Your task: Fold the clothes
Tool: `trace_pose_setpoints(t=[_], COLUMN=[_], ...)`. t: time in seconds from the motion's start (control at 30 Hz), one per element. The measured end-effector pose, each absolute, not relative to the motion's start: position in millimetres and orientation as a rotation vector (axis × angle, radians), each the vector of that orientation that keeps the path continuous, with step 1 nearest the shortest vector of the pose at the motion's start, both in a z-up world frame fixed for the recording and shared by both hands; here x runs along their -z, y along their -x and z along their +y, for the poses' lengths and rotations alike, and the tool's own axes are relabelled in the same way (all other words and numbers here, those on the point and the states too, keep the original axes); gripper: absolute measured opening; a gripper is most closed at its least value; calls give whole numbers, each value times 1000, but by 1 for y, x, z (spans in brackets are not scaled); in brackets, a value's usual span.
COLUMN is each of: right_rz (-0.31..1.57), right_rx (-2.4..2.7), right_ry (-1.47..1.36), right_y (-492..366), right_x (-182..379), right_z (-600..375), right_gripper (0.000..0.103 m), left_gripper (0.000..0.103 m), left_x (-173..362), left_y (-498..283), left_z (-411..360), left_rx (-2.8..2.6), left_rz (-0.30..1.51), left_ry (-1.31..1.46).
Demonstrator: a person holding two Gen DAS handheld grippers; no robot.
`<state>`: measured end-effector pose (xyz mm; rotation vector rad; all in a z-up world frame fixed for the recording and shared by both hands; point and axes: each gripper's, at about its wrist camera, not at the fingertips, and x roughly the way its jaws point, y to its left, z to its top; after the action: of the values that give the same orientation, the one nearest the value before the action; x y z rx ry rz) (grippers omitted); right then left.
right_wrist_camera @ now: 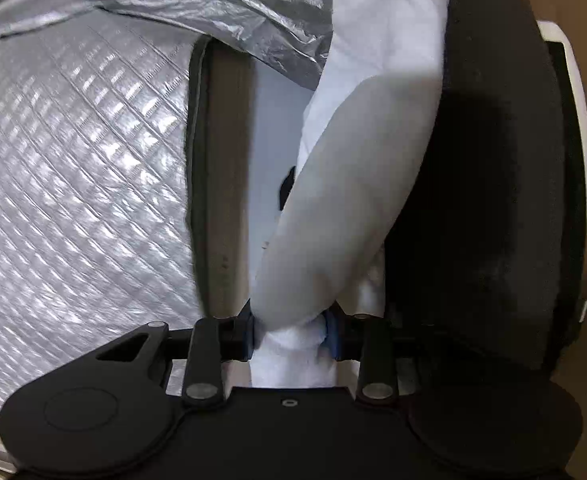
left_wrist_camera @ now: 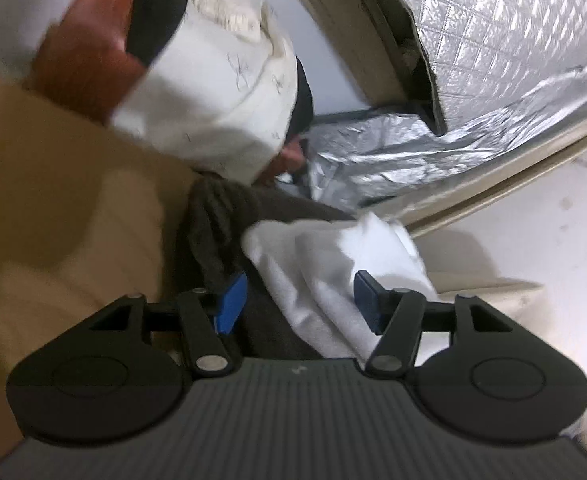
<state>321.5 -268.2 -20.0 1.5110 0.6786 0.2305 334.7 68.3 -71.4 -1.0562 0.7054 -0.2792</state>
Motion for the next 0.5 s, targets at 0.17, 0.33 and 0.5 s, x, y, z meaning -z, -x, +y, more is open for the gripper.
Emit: trace_pose_setpoints(t=[0.17,0.33,0.5], right_rz=[655,647,630], right_rx=[-222,-239,-260], right_ry=[-1625,-1646,-1713], right_y=[-317,-315,-315], right_x=[35,36,37], right_z=[-264,-262,-269], right_gripper=[38,38,38], left_gripper=[67,85,87], left_x=[95,105,107], left_y=[-341,-344,-332], left_z=[63,56,50], left_rx=[427,444,489], left_rz=[699,727,781], left_ry=[1296,1390,1476])
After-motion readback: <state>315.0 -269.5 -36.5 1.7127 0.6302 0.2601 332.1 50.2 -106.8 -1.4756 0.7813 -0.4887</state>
